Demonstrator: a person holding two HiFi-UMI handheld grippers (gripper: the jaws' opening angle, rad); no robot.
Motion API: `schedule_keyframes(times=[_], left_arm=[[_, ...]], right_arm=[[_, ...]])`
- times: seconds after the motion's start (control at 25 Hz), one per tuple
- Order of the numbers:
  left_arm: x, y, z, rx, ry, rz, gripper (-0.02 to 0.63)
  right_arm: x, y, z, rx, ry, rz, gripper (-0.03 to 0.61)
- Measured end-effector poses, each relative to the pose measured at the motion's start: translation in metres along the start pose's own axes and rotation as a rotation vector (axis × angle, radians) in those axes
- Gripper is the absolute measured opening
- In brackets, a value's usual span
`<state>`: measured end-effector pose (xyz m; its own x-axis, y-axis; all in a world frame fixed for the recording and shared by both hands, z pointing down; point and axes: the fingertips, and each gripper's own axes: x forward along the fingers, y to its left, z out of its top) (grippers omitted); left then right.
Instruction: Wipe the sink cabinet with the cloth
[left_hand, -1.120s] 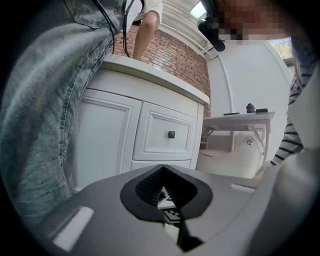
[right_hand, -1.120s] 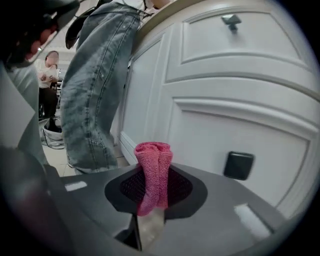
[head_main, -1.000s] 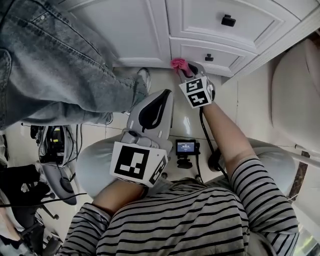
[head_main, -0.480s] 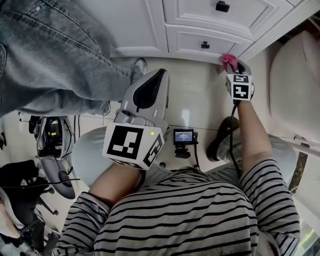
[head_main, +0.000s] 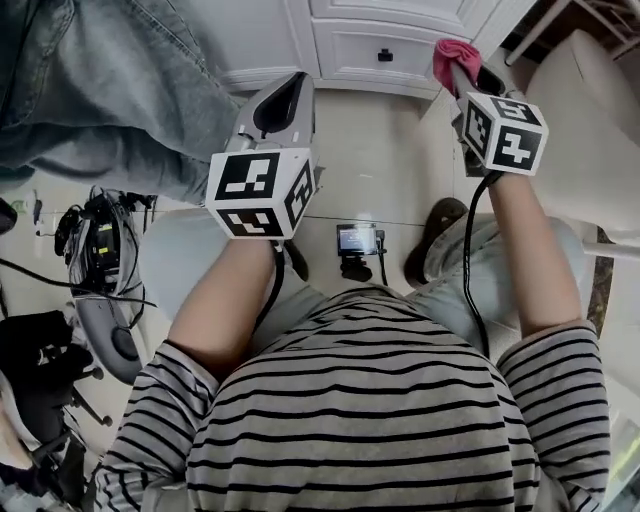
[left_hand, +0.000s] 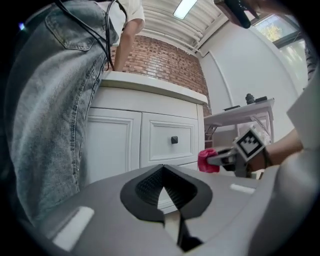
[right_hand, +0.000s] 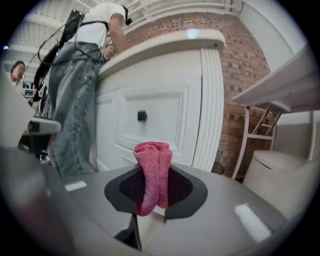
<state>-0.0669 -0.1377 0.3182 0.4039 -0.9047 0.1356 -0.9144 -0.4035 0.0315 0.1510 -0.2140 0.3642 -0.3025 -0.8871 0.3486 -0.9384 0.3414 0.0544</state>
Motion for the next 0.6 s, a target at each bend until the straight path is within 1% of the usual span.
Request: schedule_keyframes(times=[0.08,0.12,0.2,0.24,0.32,0.4,0.6], left_arm=[[-0.006,-0.002,0.002,0.013,-0.011,0.003,0.0],[-0.008,-0.002,0.003,0.012,-0.014,0.005,0.0],[-0.012,0.0,0.007,0.001,-0.021,0.015,0.0],[-0.014,0.0,0.009,-0.002,-0.029,0.021,0.0],[-0.019,-0.003,0.016,0.002,-0.049,0.027,0.0],[-0.021,-0.009,0.019,0.013,-0.063,0.022,0.0],[-0.021,-0.02,0.018,0.056,-0.055,-0.001,0.0]], right_arm=[[-0.044,0.015,0.027,0.058,-0.105,0.016,0.087],[-0.062,0.021,0.032,0.091,-0.157,0.019,0.087],[-0.086,0.029,0.03,0.156,-0.235,0.004,0.087],[-0.092,0.031,0.024,0.186,-0.256,-0.009,0.086],[-0.095,0.034,0.014,0.209,-0.262,-0.021,0.084],[-0.093,0.038,0.013,0.183,-0.263,-0.017,0.084],[-0.089,0.041,0.009,0.182,-0.249,-0.02,0.084]])
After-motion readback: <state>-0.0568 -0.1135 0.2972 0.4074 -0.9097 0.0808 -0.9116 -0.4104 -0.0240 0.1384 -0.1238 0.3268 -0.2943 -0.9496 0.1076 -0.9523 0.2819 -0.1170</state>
